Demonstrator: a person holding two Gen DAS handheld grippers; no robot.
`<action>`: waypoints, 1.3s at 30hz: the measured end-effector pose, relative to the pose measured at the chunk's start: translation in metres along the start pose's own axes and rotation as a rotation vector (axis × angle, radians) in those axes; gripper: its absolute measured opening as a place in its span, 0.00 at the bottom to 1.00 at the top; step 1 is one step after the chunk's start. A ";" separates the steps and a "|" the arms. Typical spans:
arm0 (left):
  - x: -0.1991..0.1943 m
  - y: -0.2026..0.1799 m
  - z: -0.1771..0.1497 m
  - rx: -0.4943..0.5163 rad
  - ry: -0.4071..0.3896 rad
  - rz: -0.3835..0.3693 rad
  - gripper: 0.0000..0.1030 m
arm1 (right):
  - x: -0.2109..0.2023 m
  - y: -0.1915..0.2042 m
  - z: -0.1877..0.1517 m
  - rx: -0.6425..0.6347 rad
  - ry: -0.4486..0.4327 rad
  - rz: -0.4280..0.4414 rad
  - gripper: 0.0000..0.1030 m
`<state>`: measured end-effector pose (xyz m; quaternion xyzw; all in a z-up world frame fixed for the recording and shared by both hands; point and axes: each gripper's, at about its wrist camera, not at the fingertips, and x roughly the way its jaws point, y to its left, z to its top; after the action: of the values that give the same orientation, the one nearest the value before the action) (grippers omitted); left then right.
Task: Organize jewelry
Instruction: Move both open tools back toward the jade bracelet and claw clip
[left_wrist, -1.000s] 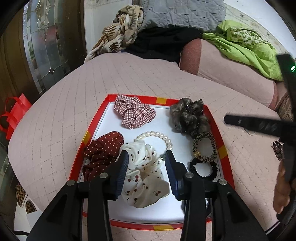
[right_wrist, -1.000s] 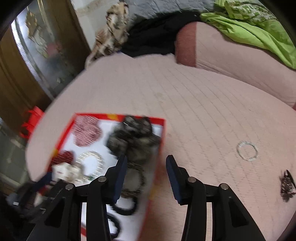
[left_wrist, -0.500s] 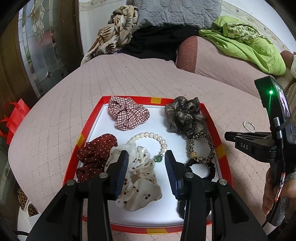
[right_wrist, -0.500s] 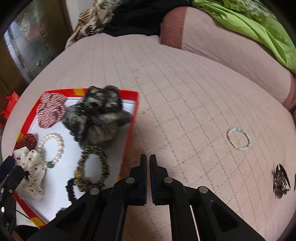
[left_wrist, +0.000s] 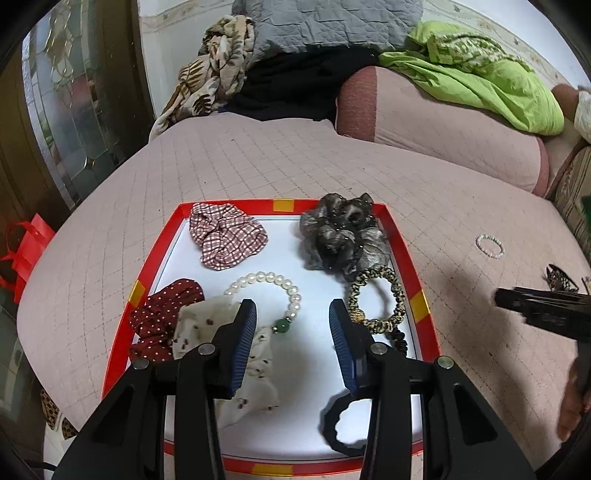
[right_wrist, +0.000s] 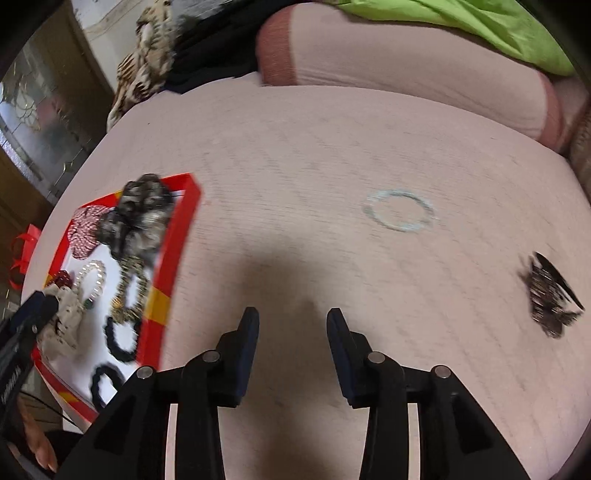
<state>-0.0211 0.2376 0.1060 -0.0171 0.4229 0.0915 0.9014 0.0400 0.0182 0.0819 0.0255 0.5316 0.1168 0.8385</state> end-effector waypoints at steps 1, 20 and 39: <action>0.000 -0.004 -0.001 0.005 0.003 0.006 0.39 | -0.005 -0.008 -0.005 0.006 -0.004 -0.006 0.40; -0.048 -0.135 -0.020 0.166 -0.001 -0.104 0.44 | -0.106 -0.178 -0.088 0.105 -0.085 -0.270 0.48; -0.053 -0.223 -0.033 0.260 0.038 -0.148 0.44 | -0.113 -0.225 -0.111 0.186 -0.113 -0.218 0.53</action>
<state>-0.0394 0.0071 0.1154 0.0671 0.4457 -0.0312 0.8921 -0.0676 -0.2342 0.0966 0.0515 0.4918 -0.0262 0.8688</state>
